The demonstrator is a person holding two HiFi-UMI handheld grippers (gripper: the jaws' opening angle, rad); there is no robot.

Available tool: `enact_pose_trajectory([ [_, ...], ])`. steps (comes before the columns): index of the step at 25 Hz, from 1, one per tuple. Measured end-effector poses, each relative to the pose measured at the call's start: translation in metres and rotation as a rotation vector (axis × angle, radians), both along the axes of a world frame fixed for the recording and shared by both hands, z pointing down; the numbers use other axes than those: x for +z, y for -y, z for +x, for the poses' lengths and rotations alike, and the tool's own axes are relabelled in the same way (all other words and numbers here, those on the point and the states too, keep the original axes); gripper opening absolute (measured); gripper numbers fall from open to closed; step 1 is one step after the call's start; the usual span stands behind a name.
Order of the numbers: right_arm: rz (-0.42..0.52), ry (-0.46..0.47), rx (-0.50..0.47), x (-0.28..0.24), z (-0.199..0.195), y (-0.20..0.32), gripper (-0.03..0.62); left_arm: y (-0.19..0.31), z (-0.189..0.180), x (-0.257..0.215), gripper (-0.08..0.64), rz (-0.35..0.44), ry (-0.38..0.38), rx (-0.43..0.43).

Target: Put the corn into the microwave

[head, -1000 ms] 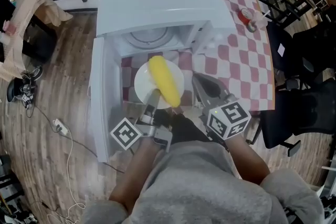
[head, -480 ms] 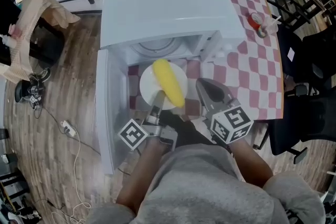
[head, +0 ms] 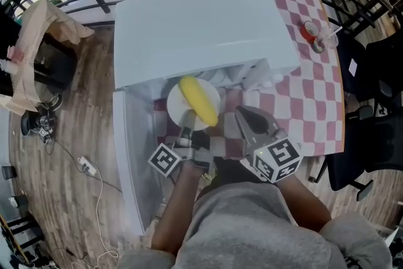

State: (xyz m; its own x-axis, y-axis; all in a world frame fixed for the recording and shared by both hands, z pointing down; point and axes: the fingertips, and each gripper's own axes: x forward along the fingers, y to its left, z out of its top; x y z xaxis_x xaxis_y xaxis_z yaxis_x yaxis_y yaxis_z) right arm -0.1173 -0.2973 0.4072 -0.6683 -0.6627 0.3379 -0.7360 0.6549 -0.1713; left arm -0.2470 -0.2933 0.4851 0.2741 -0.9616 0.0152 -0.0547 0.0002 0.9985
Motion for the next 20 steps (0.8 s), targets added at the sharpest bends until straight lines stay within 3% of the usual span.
enact_pose_trajectory([
  [9,-0.034,-0.011,-0.014,0.011,-0.006,0.029,-0.002,0.047,-0.014,0.037,0.014,-0.077,-0.004,-0.047],
  [20,-0.066,0.009,-0.03,0.019,-0.014,0.046,-0.002,0.069,-0.015,0.044,0.014,-0.108,-0.025,-0.05],
])
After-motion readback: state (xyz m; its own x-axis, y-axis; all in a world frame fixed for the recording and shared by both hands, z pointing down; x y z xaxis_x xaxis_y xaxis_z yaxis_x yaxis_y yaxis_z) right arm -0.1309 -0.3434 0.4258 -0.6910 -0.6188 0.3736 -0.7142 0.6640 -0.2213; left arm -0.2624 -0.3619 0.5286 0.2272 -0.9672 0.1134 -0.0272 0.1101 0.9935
